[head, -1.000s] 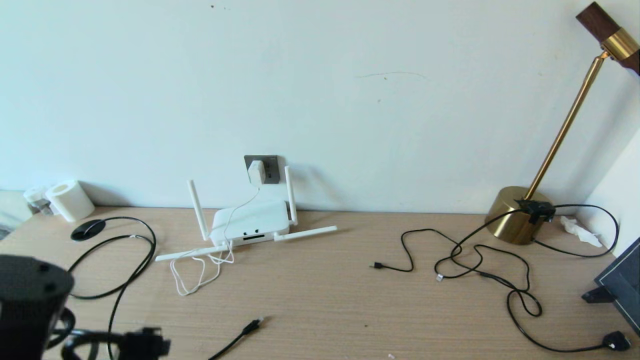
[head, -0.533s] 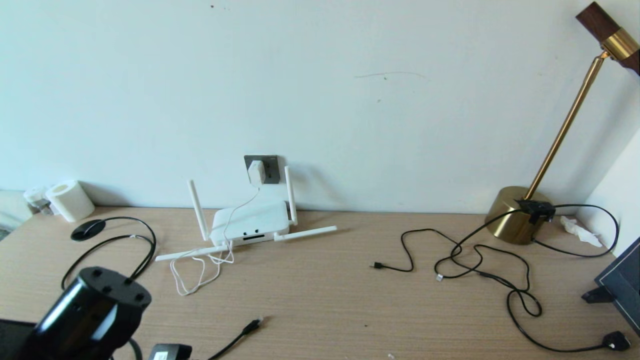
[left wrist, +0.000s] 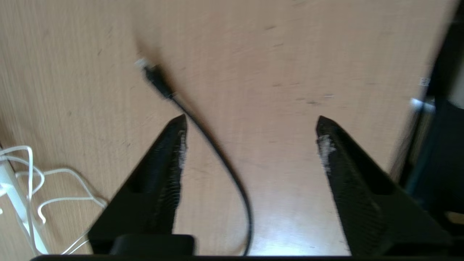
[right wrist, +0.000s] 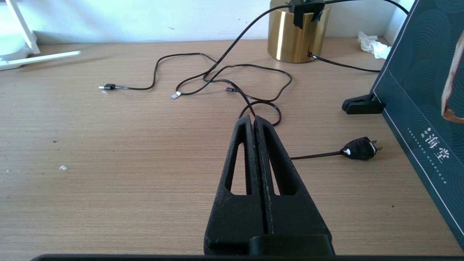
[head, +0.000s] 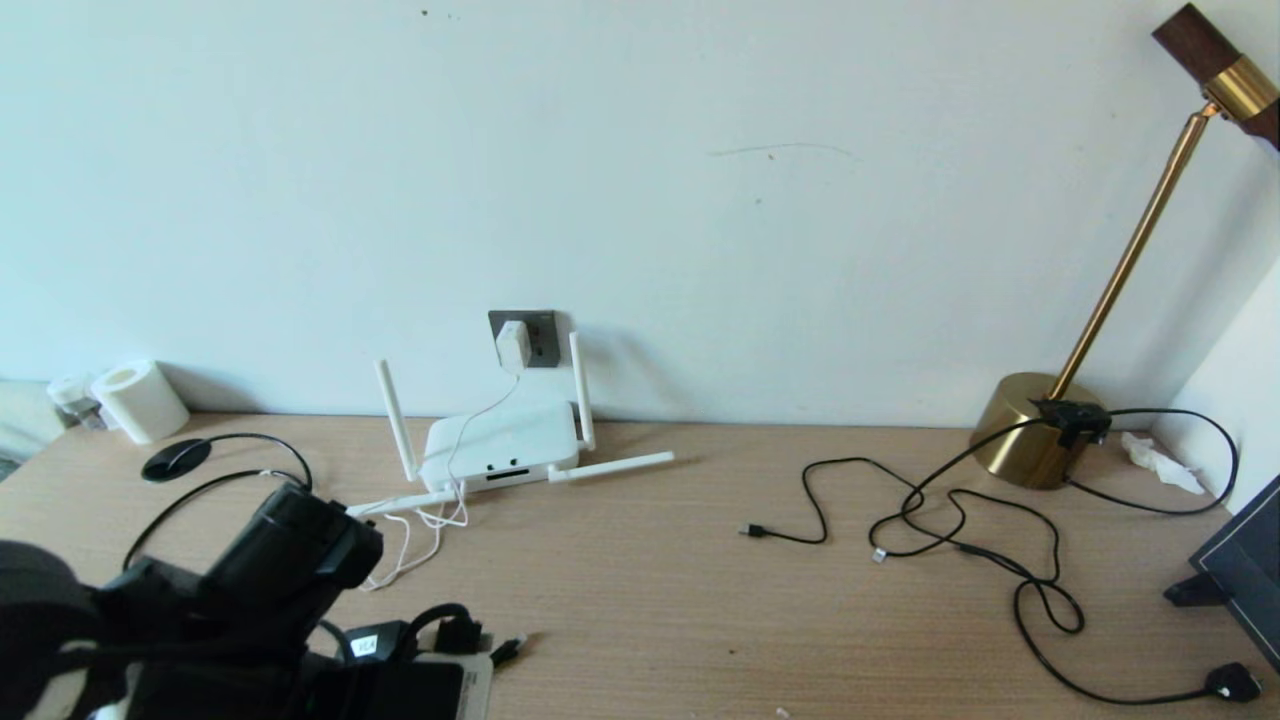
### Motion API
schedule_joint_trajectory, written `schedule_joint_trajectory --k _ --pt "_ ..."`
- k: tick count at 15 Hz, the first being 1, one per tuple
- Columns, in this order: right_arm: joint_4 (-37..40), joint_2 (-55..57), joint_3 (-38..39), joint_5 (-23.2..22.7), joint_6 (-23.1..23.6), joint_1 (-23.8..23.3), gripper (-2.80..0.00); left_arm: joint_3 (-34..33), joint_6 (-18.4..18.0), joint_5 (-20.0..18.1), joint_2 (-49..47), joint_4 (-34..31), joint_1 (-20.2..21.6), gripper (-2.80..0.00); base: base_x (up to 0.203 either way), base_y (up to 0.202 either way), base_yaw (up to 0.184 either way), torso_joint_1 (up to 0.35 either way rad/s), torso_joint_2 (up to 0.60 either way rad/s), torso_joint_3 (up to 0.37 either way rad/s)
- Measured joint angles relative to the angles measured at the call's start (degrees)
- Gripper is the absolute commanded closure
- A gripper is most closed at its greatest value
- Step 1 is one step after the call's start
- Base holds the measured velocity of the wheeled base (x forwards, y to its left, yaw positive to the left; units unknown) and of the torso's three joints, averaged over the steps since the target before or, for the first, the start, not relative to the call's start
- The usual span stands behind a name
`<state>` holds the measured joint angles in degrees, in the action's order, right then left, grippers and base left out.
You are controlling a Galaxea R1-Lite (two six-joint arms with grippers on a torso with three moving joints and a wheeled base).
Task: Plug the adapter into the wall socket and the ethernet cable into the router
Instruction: Pick up cable
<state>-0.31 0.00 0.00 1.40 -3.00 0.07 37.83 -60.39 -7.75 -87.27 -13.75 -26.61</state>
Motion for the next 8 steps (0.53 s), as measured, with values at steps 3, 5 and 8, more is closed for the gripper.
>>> schedule_joint_trajectory --k 3,5,8 --pt "0.00 0.00 0.00 0.00 0.02 0.00 0.00 4.21 0.74 0.26 -5.56 0.48 1.54 -2.80 0.000 0.000 0.000 0.000 0.00 0.000" --pt "-0.02 0.00 0.00 -0.01 0.02 0.00 0.00 7.53 4.84 -0.20 -9.57 0.52 2.10 -2.80 0.000 0.000 0.000 0.000 0.00 0.000" --pt "-0.01 0.00 0.00 0.00 0.05 0.00 0.00 11.55 10.80 -2.99 -14.67 0.37 2.50 -2.80 0.000 0.000 0.000 0.000 0.00 0.000"
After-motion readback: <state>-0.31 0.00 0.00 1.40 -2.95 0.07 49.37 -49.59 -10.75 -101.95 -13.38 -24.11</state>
